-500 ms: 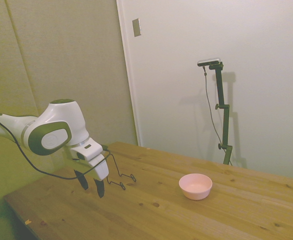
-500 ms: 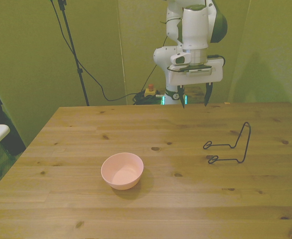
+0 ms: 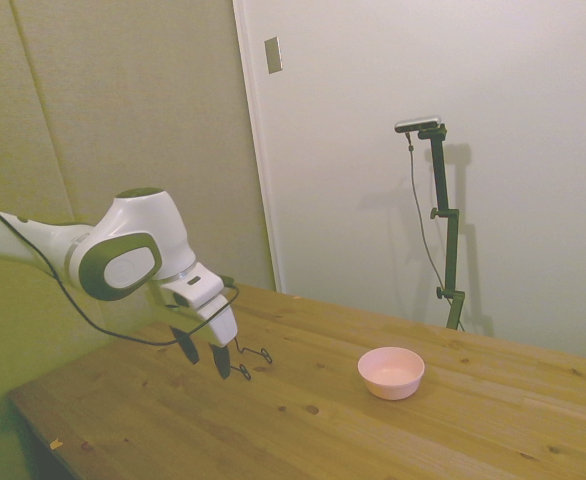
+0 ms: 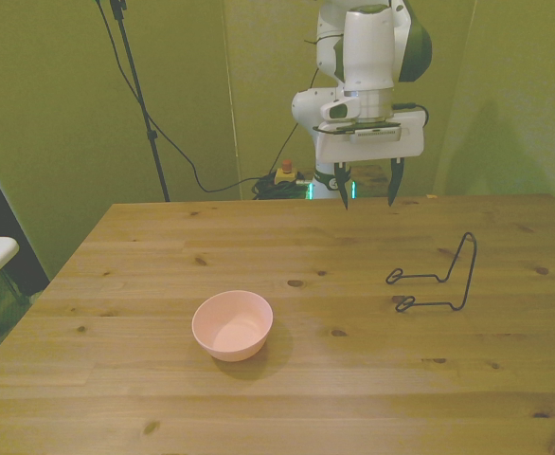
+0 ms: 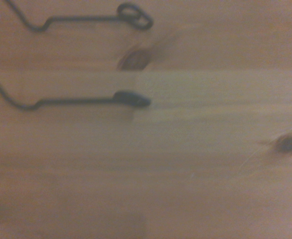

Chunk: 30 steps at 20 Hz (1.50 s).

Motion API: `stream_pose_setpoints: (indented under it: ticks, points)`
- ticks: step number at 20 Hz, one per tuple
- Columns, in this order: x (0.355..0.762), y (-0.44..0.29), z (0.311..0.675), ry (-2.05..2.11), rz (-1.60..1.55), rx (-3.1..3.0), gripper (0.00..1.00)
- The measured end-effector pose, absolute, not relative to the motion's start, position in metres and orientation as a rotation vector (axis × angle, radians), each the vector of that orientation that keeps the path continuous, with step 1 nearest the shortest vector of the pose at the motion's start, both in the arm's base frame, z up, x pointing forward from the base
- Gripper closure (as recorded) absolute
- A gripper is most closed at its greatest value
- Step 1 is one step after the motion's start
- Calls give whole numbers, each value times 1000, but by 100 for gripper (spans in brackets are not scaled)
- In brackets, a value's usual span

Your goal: Load the bowl

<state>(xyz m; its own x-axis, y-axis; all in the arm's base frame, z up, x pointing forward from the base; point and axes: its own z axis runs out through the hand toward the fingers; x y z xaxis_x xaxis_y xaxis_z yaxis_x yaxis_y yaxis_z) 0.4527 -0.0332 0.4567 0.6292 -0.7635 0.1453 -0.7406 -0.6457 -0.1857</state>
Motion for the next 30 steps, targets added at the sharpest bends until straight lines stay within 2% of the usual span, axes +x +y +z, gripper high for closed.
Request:
stream_pose_setpoints:
  ticks: [6,11,21,26,27,30]
  points:
    - [510,-96,475,1377,-385,-2689,0]
    - [562,-135,472,1444,-415,-2668,0]
    - [648,-166,418,1580,-394,-2628,0]
    - [671,-172,389,1632,-378,-2620,0]
    - [674,-174,384,1639,-373,-2621,100]
    - [678,-177,374,1649,-365,-2625,100]
